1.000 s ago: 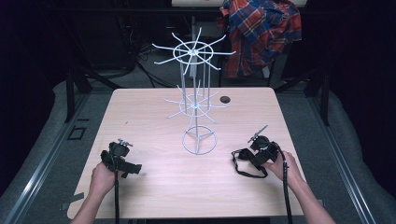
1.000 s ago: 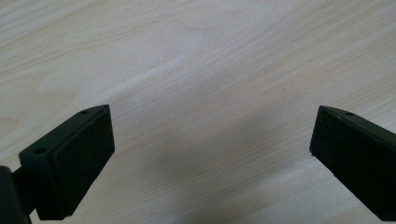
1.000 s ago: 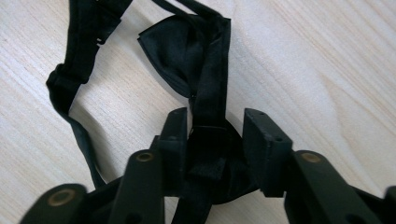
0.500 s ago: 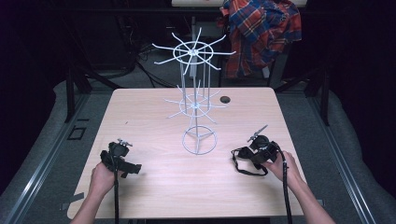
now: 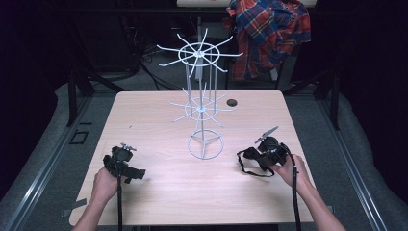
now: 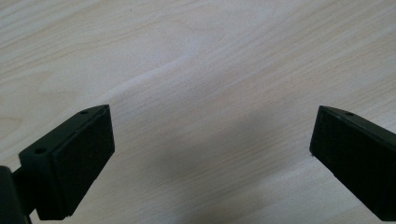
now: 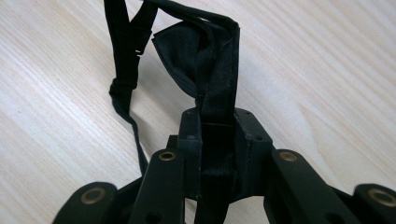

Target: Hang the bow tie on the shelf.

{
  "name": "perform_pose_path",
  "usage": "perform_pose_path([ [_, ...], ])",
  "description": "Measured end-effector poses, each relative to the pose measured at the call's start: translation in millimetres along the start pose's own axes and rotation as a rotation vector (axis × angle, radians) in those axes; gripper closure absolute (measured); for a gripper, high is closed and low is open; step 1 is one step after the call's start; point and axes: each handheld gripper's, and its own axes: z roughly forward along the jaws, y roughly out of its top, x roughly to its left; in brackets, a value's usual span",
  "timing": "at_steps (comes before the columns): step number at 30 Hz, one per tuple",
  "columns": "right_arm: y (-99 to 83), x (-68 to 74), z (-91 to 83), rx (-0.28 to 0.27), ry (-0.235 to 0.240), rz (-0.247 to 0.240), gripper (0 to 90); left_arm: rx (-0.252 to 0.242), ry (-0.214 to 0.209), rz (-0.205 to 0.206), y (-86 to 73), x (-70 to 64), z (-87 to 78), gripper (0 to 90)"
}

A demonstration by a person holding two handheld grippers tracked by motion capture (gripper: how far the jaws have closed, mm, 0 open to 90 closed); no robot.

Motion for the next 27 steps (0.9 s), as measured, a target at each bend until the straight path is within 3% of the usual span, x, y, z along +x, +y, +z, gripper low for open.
perform_pose_path([
  [27,7.9,1.6,-27.5,-0.110,-0.024,0.010,74.2,0.006,-0.005,-0.001,0.1,-0.2,0.4,0.0],
])
